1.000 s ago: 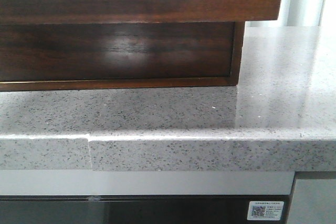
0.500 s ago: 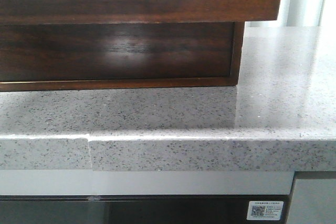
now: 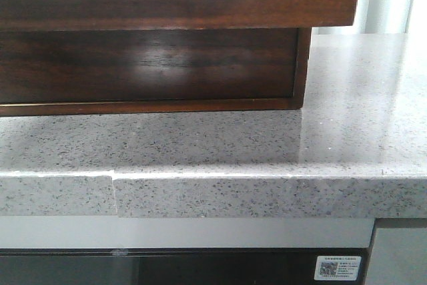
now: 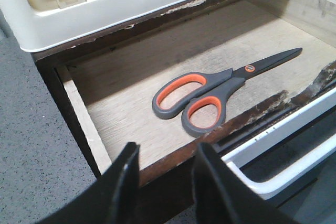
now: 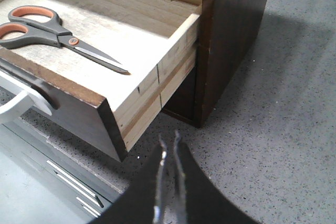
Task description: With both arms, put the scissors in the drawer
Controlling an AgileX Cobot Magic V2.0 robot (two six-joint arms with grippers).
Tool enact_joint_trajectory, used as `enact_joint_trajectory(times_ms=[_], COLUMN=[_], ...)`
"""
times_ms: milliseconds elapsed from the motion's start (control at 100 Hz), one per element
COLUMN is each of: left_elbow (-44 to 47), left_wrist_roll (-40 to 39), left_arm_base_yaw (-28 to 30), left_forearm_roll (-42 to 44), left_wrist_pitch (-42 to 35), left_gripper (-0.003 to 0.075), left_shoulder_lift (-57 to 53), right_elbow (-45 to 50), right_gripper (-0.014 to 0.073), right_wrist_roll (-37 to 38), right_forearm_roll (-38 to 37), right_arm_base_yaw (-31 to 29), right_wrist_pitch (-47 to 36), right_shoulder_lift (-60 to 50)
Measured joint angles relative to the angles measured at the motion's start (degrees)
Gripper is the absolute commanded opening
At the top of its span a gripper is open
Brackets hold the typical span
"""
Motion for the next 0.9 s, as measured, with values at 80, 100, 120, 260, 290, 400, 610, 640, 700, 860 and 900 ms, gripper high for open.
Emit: enact_joint_trajectory(times_ms=[80, 100, 120, 260, 290, 400, 610, 640, 700, 860, 900], left_elbow=[0.0, 0.0, 0.0, 0.0, 0.0, 0.0, 0.0, 0.1, 0.2, 5.4, 7.9], left_wrist_roll=[0.0, 0.0, 0.0, 0.0, 0.0, 0.0, 0.0, 0.0, 0.0, -0.1, -0.1], left_arm_base_yaw=[0.0, 0.0, 0.0, 0.0, 0.0, 0.0, 0.0, 0.0, 0.0, 0.0, 0.4], left_forearm_roll=[0.0, 0.0, 0.0, 0.0, 0.0, 0.0, 0.0, 0.0, 0.2, 2.0, 2.2], left_wrist_pitch=[0.0, 0.0, 0.0, 0.0, 0.0, 0.0, 0.0, 0.0, -0.4, -9.0, -12.9], left_gripper=[0.0003, -0.0016, -0.0019, -0.0020, -0.0020, -0.0020, -0.0020, -0.0020, -0.0020, -0.0020, -0.0020], left_shoulder_lift=[0.0, 0.0, 0.0, 0.0, 0.0, 0.0, 0.0, 0.0, 0.0, -4.3, -6.4], right_elbow=[0.0, 0.0, 0.0, 0.0, 0.0, 0.0, 0.0, 0.0, 0.0, 0.0, 0.0], right_gripper=[-0.0069, -0.0069, -0.0069, -0.0069, -0.0069, -0.0069, -0.0069, -0.0069, -0.0069, -0.0069, -0.0069], right_wrist_roll=[0.0, 0.0, 0.0, 0.0, 0.0, 0.0, 0.0, 0.0, 0.0, 0.0, 0.0], right_forearm_roll=[0.0, 0.0, 0.0, 0.1, 0.1, 0.1, 0.1, 0.1, 0.1, 0.2, 0.2], right_arm_base_yaw=[0.0, 0.0, 0.0, 0.0, 0.0, 0.0, 0.0, 0.0, 0.0, 0.0, 0.0], right_wrist_pitch=[0.0, 0.0, 0.0, 0.5, 0.5, 0.5, 0.5, 0.5, 0.5, 0.5, 0.5], right_shoulder_lift=[0.0, 0.0, 0.0, 0.0, 0.0, 0.0, 0.0, 0.0, 0.0, 0.0, 0.0])
